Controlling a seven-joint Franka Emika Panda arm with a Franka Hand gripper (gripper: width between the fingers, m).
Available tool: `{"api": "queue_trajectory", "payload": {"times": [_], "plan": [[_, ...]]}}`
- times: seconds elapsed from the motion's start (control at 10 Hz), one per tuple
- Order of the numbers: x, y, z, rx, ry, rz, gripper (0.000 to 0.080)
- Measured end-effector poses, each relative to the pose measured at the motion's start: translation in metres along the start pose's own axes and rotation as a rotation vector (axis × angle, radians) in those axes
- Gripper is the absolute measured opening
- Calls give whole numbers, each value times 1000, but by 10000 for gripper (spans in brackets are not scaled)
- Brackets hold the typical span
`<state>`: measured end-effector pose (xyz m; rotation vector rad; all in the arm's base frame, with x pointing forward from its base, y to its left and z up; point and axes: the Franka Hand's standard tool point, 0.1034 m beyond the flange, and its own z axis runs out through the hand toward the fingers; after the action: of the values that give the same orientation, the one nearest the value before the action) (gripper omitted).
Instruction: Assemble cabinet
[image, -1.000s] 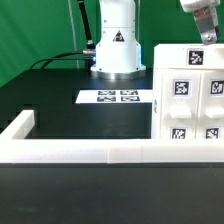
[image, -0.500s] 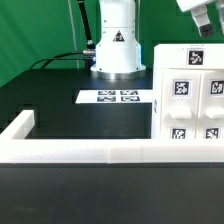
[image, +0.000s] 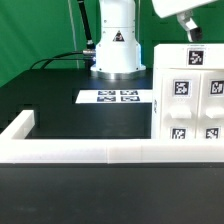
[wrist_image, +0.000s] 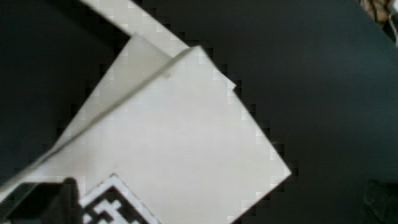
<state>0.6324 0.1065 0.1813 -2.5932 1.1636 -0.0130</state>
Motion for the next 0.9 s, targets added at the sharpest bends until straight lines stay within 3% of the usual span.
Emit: {"api": "queue_trajectory", "payload": {"times": [0.2, 0.4, 0.9], "plan": [[1, 0, 0, -4, 3, -161, 797], [4, 1, -2, -22, 15, -532, 797], [1, 2, 0, -102, 19, -1121, 797]]}}
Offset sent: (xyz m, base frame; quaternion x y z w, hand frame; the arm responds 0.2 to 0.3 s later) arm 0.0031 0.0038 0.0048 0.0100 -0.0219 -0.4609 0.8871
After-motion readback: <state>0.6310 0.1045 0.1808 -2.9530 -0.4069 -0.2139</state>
